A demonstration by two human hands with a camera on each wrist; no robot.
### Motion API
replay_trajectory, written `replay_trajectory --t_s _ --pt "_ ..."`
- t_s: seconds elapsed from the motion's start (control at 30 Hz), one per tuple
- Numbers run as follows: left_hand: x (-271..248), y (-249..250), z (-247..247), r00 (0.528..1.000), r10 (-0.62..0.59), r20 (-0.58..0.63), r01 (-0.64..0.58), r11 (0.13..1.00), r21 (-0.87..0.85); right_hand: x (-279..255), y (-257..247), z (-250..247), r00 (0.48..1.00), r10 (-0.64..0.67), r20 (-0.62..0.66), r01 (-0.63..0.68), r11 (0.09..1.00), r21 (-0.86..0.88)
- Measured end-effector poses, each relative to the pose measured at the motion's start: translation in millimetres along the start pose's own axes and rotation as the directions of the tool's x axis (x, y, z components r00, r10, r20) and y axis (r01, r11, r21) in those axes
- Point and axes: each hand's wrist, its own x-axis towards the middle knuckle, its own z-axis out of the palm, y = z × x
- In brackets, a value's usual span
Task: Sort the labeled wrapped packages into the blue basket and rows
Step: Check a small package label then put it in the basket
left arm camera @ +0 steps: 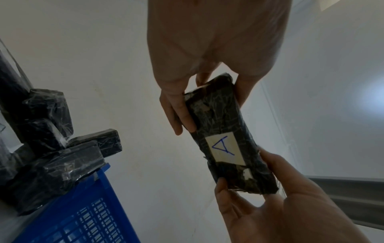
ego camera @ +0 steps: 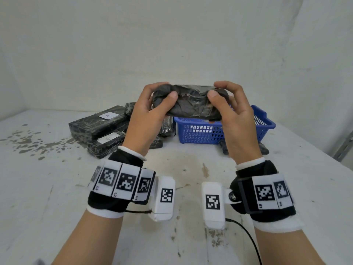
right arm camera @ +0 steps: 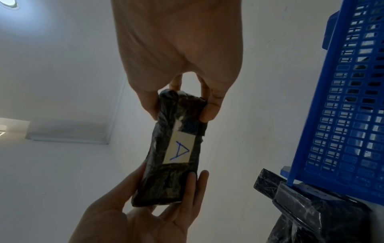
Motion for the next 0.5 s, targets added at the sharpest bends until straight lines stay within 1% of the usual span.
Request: replay_trajectory --t_s 0.1,0.23,0.33,0.5 --pt "-1.5 0.0 2.5 1.000 0.009 0.001 -0.010 0.997 0.071 -1.0 1.5 3.5 0.999 -0.046 0.014 0.046 0.999 -0.008" --pt "-4.4 0.5 2.4 0.999 0.016 0.030 -0.019 0.995 0.101 -2.3 0.2 3.9 0.999 -0.005 0.042 0.004 1.000 0.027" --pt "-5.0 1.7 2.8 1.000 0.024 0.014 -0.025 0.992 0.121 -2.3 1.4 3.5 0.998 -0.012 0.061 0.011 1.000 0.003" --pt "-4.9 0.3 1.7 0.999 -0.021 0.043 0.015 0.992 0.126 -3.3 3.7 3.2 0.992 -0.040 0.118 0.043 0.999 -0.023"
